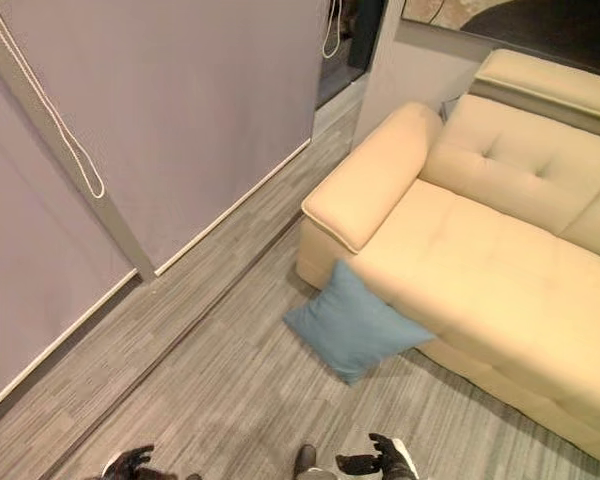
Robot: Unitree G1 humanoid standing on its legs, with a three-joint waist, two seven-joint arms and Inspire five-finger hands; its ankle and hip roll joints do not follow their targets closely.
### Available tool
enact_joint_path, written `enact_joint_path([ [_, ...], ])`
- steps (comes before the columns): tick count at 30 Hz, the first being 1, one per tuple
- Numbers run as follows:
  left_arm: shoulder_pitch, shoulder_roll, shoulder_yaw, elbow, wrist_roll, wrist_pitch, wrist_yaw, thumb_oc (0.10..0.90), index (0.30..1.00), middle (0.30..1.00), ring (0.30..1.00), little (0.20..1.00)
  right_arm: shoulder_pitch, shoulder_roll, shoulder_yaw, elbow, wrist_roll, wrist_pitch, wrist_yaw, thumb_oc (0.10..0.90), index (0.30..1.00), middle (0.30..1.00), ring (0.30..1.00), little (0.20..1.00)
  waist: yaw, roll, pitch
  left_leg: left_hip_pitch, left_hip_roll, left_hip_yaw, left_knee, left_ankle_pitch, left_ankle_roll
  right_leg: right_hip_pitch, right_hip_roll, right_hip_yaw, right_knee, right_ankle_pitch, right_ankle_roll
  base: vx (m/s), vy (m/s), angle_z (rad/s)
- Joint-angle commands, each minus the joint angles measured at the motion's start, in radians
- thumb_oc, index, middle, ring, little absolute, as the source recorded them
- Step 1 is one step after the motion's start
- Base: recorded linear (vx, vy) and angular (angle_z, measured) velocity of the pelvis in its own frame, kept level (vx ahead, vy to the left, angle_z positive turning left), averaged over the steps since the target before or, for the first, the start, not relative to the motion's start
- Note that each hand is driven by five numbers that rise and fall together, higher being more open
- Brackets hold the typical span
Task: Pick up all the scattered cushions and arrange them neatly on the sofa.
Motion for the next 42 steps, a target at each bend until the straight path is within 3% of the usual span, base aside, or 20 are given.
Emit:
enact_joint_path([
  [1, -0.024, 0.045, 0.001, -0.049, -0.035, -0.04, 0.005, 0.8, 0.9, 0.9, 0.9, 0.9, -0.06, -0.014, 0.024, 0.0, 0.034, -0.035, -0.043, 0.8, 0.9, 0.9, 0.9, 0.9, 0.037, -0.066, 0.039, -0.031, -0.142, -0.046, 0.158, -0.198, 0.044, 0.056, -0.022, 0.102, 0.003, -0.051, 0.046, 0.38, -0.238, -0.14],
  [2, -0.024, 0.042, -0.001, -0.045, -0.034, -0.034, 0.001, 0.8, 0.9, 0.9, 0.9, 0.9, -0.058, -0.013, 0.023, 0.008, 0.031, -0.034, -0.043, 0.8, 0.9, 0.9, 0.9, 0.9, 0.039, -0.076, 0.036, -0.051, -0.161, -0.056, 0.111, -0.223, 0.054, 0.065, -0.023, 0.114, -0.002, -0.059, 0.052, 0.33, -0.1, -0.32],
  [5, -0.024, 0.042, -0.006, -0.037, -0.024, -0.032, 0.0, 0.8, 0.9, 0.9, 0.9, 0.9, -0.058, -0.014, 0.025, 0.015, 0.026, -0.032, -0.046, 0.8, 0.9, 0.9, 0.9, 0.9, 0.045, -0.08, 0.039, -0.091, -0.174, -0.057, 0.073, -0.21, 0.057, 0.081, -0.017, 0.126, -0.008, -0.068, 0.055, 0.21, 0.011, -0.56],
  [6, -0.022, 0.046, -0.007, -0.035, -0.023, -0.034, 0.004, 0.8, 0.9, 0.9, 0.9, 0.9, -0.061, -0.013, 0.031, 0.02, 0.022, -0.031, -0.054, 0.8, 0.9, 0.9, 0.9, 0.9, 0.068, -0.073, 0.046, -0.158, -0.186, -0.091, 0.007, -0.135, 0.046, 0.11, 0.011, 0.16, -0.015, -0.089, 0.057, 0.19, 0.047, -0.66],
  [8, -0.021, 0.048, -0.007, -0.034, -0.026, -0.035, 0.005, 0.8, 0.9, 0.9, 0.9, 0.9, -0.062, -0.012, 0.033, 0.023, 0.022, -0.03, -0.056, 0.8, 0.9, 0.9, 0.9, 0.9, 0.076, -0.073, 0.05, -0.177, -0.189, -0.104, -0.002, -0.117, 0.04, 0.119, 0.018, 0.172, -0.012, -0.097, 0.057, 0.15, 0.037, -0.65],
  [15, -0.018, 0.05, 0.0, -0.029, -0.03, -0.032, 0.001, 0.8, 0.9, 0.9, 0.9, 0.9, -0.061, -0.008, 0.034, 0.024, 0.018, -0.031, -0.053, 0.8, 0.9, 0.9, 0.9, 0.9, 0.083, -0.071, 0.044, -0.152, -0.191, -0.111, -0.027, -0.122, 0.044, 0.133, 0.024, 0.192, -0.002, -0.112, 0.06, 0.13, 0.084, -0.3],
  [16, -0.015, 0.074, 0.015, -0.027, -0.021, -0.027, 0.0, 0.8, 0.9, 0.9, 0.9, 0.9, -0.064, 0.011, 0.046, 0.017, -0.005, -0.03, -0.045, 0.8, 0.9, 0.9, 0.9, 0.9, 0.095, -0.085, 0.027, -0.095, -0.212, -0.099, -0.015, -0.178, 0.087, 0.118, -0.015, 0.227, 0.108, -0.128, 0.093, 0.38, 0.341, 0.01],
  [25, -0.016, 0.08, 0.019, -0.03, -0.021, -0.027, 0.0, 0.8, 0.9, 0.9, 0.9, 0.9, -0.065, 0.013, 0.048, 0.015, -0.007, -0.029, -0.043, 0.8, 0.9, 0.9, 0.9, 0.9, 0.097, -0.087, 0.022, -0.086, -0.215, -0.09, -0.015, -0.187, 0.096, 0.102, -0.021, 0.236, 0.131, -0.126, 0.099, 0.07, 0.092, -0.14],
  [26, 0.0, 0.104, 0.041, -0.031, -0.019, -0.028, 0.007, 0.8, 0.9, 0.9, 0.9, 0.9, -0.08, 0.02, 0.064, -0.021, -0.029, -0.032, -0.036, 0.8, 0.9, 0.9, 0.9, 0.9, 0.101, -0.066, 0.023, 0.015, -0.227, -0.043, -0.058, -0.228, 0.145, 0.008, -0.088, 0.139, 0.291, -0.053, 0.135, 0.23, 0.441, -0.06],
  [27, 0.0, 0.104, 0.041, -0.031, -0.019, -0.028, 0.007, 0.8, 0.9, 0.9, 0.9, 0.9, -0.08, 0.021, 0.064, -0.021, -0.029, -0.032, -0.036, 0.8, 0.9, 0.9, 0.9, 0.9, 0.103, -0.067, 0.023, 0.015, -0.228, -0.04, -0.062, -0.225, 0.146, 0.004, -0.089, 0.143, 0.294, -0.054, 0.136, 0.19, 0.396, -0.45],
  [29, 0.001, 0.105, 0.041, -0.031, -0.019, -0.028, 0.007, 0.8, 0.9, 0.9, 0.9, 0.9, -0.08, 0.021, 0.064, -0.022, -0.029, -0.032, -0.036, 0.8, 0.9, 0.9, 0.9, 0.9, 0.104, -0.067, 0.022, 0.015, -0.228, -0.039, -0.062, -0.225, 0.146, 0.004, -0.089, 0.143, 0.294, -0.054, 0.136, 0.01, 0.006, -1.12],
  [30, -0.004, 0.102, 0.03, -0.028, -0.007, -0.032, -0.002, 0.8, 0.9, 0.9, 0.9, 0.9, -0.072, 0.01, 0.065, -0.043, -0.022, -0.042, -0.032, 0.8, 0.9, 0.9, 0.9, 0.9, 0.088, -0.073, 0.027, 0.039, -0.245, -0.042, -0.078, -0.222, 0.135, -0.007, -0.04, 0.089, 0.187, -0.088, 0.1, 0.03, -0.017, -0.66],
  [32, -0.005, 0.098, 0.023, -0.028, -0.001, -0.033, -0.003, 0.8, 0.9, 0.9, 0.9, 0.9, -0.064, 0.008, 0.063, -0.05, -0.02, -0.044, -0.034, 0.8, 0.9, 0.9, 0.9, 0.9, 0.08, -0.078, 0.025, 0.032, -0.248, -0.045, -0.063, -0.222, 0.122, 0.007, -0.02, 0.113, 0.156, -0.091, 0.089, 0.01, -0.033, 0.13],
  [33, -0.007, 0.094, 0.019, -0.03, 0.0, -0.035, -0.01, 0.8, 0.9, 0.9, 0.9, 0.9, -0.057, 0.004, 0.058, -0.051, -0.016, -0.046, -0.034, 0.8, 0.9, 0.9, 0.9, 0.9, 0.077, -0.085, 0.026, 0.017, -0.245, -0.037, -0.026, -0.225, 0.107, 0.027, -0.016, 0.111, 0.124, -0.089, 0.083, -0.05, -0.057, 0.53],
  [34, -0.012, 0.087, 0.008, -0.032, 0.004, -0.035, -0.015, 0.8, 0.9, 0.9, 0.9, 0.9, -0.052, -0.001, 0.053, -0.045, -0.005, -0.048, -0.038, 0.8, 0.9, 0.9, 0.9, 0.9, 0.072, -0.093, 0.036, -0.038, -0.224, -0.026, 0.089, -0.212, 0.075, 0.053, -0.01, 0.115, 0.092, -0.092, 0.065, -0.09, -0.057, 0.53],
  [36, -0.022, 0.078, -0.002, -0.033, -0.003, -0.034, -0.016, 0.8, 0.9, 0.9, 0.9, 0.9, -0.058, -0.009, 0.057, -0.032, 0.001, -0.049, -0.043, 0.8, 0.9, 0.9, 0.9, 0.9, 0.081, -0.092, 0.058, -0.1, -0.213, -0.056, 0.198, -0.164, 0.045, 0.061, -0.004, 0.129, 0.084, -0.09, 0.044, -0.1, 0.004, 0.29],
  [39, -0.018, 0.07, 0.0, -0.027, -0.016, -0.033, -0.014, 0.8, 0.9, 0.9, 0.9, 0.9, -0.059, -0.013, 0.061, -0.027, 0.001, -0.046, -0.041, 0.8, 0.9, 0.9, 0.9, 0.9, 0.085, -0.091, 0.052, -0.104, -0.208, -0.108, 0.151, -0.218, 0.065, 0.063, -0.007, 0.148, 0.079, -0.096, 0.049, 0.01, 0.081, -0.17],
  [42, -0.016, 0.066, -0.002, -0.019, -0.028, -0.033, -0.009, 0.8, 0.9, 0.9, 0.9, 0.9, -0.06, -0.019, 0.06, -0.025, 0.005, -0.046, -0.044, 0.8, 0.9, 0.9, 0.9, 0.9, 0.103, -0.085, 0.046, -0.098, -0.196, -0.201, 0.055, -0.2, 0.057, 0.074, -0.005, 0.185, 0.07, -0.1, 0.059, 0.11, 0.132, -0.3],
])
